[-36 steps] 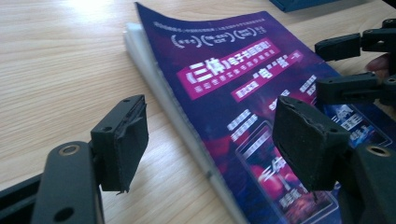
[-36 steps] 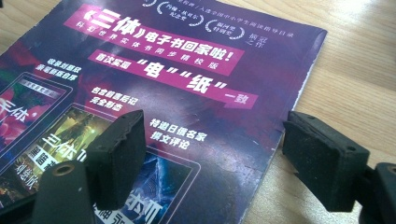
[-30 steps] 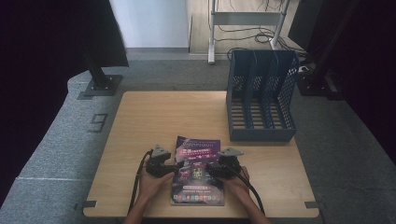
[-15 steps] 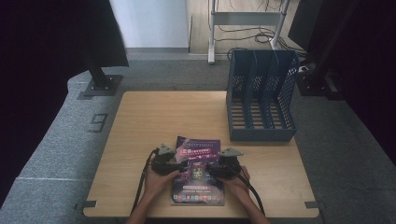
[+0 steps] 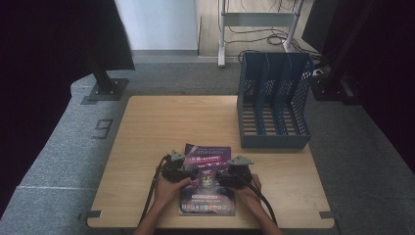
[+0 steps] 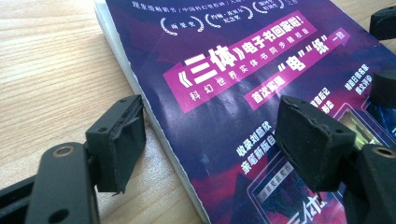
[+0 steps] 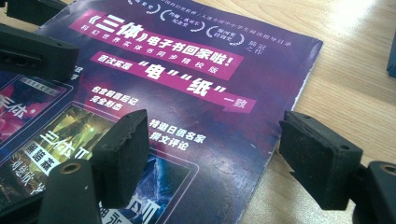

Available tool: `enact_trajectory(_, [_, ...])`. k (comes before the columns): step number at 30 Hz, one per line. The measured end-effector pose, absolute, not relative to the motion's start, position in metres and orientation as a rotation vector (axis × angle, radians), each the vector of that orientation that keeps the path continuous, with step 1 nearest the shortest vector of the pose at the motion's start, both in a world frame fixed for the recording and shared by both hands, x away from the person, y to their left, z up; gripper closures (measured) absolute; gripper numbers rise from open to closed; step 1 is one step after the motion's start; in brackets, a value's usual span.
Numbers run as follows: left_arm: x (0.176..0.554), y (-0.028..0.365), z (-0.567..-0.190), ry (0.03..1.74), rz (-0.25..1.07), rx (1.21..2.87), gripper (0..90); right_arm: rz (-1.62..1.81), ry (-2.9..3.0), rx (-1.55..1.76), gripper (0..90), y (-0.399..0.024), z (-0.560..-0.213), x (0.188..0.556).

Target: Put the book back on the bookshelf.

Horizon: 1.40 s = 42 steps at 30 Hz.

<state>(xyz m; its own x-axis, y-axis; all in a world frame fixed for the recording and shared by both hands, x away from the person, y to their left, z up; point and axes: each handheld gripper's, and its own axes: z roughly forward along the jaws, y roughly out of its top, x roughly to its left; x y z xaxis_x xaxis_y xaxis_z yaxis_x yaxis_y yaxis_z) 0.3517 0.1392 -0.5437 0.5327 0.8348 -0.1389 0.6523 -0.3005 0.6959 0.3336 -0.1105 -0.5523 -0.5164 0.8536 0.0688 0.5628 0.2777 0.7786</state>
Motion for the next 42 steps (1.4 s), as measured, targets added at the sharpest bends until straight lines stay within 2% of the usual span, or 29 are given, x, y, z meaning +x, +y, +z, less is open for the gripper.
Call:
enact_trajectory(12, [0.349,0.137,-0.545,1.222,0.341,2.02,24.6,1.111,2.191,1.295,23.6,-0.111,-0.553,0.334])
enact_trajectory(22, [0.348,0.137,-0.544,1.24,0.32,2.022,25.4,1.119,2.198,1.312,23.1,-0.112,-0.553,0.336])
enact_trajectory(30, [0.348,0.143,-0.543,1.274,0.258,1.954,28.2,1.122,2.195,1.324,22.9,-0.112,-0.553,0.337])
enact_trajectory(42, [0.345,0.147,-0.538,1.256,0.237,1.915,30.5,1.12,2.192,1.327,23.0,-0.112,-0.553,0.336])
